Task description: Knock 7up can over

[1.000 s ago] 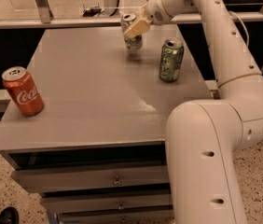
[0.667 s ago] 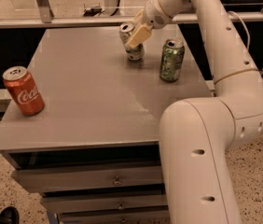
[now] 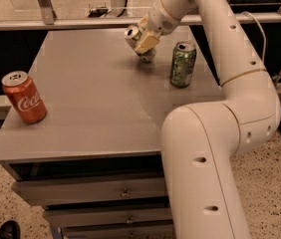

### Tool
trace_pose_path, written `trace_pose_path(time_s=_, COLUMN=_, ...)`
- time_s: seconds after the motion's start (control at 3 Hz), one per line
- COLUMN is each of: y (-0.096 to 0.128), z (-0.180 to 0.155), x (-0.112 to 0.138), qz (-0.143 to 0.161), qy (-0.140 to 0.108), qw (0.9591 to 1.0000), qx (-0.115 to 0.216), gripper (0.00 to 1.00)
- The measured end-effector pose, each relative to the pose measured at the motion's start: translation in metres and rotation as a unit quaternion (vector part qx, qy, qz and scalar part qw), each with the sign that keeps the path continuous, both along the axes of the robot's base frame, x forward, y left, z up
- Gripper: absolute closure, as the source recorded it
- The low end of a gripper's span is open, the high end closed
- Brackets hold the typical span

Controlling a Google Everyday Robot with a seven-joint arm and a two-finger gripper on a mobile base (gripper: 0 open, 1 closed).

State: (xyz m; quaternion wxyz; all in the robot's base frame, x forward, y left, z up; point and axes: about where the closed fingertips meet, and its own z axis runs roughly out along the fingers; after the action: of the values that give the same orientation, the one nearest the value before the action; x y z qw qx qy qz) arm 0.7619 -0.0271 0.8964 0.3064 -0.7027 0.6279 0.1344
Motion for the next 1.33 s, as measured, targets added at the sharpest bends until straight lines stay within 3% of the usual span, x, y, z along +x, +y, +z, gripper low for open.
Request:
trace_pose_path(time_s=0.33, y=0.009, z=-0.001, x=-0.010, qz=0.036, qy=-0.002, qw=0.9991, qx=-0.020, gripper=1.00)
trace_pose_path(time_s=0.67, y=0.050, z=0.006, x=-0.021, qz=0.146, qy=-0.051, qw=0.9852, qx=-0.074, gripper=0.74)
trace_pose_path(time_s=1.0, y=0.068, z=0.003, x=-0.024, qz=0.219, qy=-0.084, qw=0.9653, qx=-0.115, gripper=0.49)
trace_pose_path(time_s=1.33, y=0.075, z=-0.006, x=-0.026, qz=0.273, qy=-0.100, qw=0.9439, qx=-0.157, gripper=0.28)
